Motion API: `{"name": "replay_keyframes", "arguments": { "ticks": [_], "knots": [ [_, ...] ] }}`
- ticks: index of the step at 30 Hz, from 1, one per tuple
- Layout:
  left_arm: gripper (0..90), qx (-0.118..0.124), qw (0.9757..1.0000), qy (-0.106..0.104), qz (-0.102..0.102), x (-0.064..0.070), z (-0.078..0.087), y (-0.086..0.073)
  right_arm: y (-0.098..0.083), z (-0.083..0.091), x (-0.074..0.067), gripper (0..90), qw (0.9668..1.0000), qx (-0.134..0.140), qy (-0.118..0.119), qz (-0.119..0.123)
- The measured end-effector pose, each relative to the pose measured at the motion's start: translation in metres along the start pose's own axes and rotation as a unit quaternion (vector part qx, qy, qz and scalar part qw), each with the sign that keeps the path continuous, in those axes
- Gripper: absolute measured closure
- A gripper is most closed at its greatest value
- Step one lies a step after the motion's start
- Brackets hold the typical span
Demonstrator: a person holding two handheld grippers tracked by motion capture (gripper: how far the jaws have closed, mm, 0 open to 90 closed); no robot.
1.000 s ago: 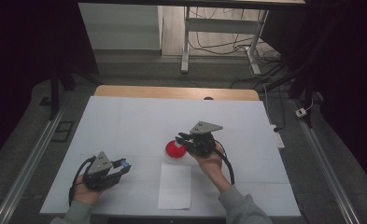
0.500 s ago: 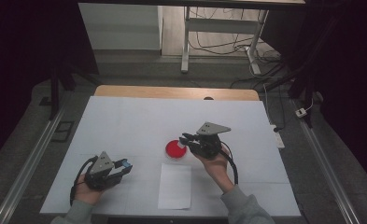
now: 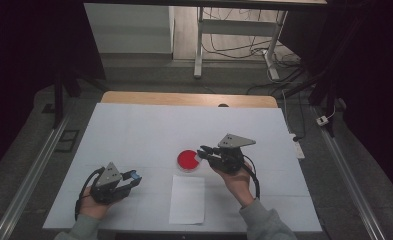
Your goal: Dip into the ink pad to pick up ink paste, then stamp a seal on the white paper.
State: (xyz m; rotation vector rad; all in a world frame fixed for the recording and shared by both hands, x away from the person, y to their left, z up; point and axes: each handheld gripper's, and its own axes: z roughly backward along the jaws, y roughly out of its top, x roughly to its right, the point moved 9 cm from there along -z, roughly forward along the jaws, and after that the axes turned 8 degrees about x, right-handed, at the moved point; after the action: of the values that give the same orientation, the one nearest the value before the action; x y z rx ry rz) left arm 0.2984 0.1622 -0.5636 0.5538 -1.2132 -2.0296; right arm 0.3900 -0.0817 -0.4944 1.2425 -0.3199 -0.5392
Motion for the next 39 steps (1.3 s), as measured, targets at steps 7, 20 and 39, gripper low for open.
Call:
{"name": "replay_keyframes", "arguments": {
  "ticks": [7, 20, 39],
  "knots": [
    [65.4, -0.001, 1.0, 0.002, 0.0, 0.0, 0.0, 0.0, -0.002, 0.008, -0.001, 75.6, 1.0, -0.005, 0.004, -0.001],
    [65.5, -0.001, 1.0, 0.002, 0.001, -0.001, 0.001, 0.0, -0.003, 0.018, -0.009, 75.6, 0.9998, -0.003, 0.015, -0.009],
    [65.4, -0.001, 1.0, 0.002, 0.0, 0.0, 0.001, 0.0, -0.01, 0.024, -0.021, 75.5, 0.9995, -0.007, 0.03, -0.007]
  ]
}}
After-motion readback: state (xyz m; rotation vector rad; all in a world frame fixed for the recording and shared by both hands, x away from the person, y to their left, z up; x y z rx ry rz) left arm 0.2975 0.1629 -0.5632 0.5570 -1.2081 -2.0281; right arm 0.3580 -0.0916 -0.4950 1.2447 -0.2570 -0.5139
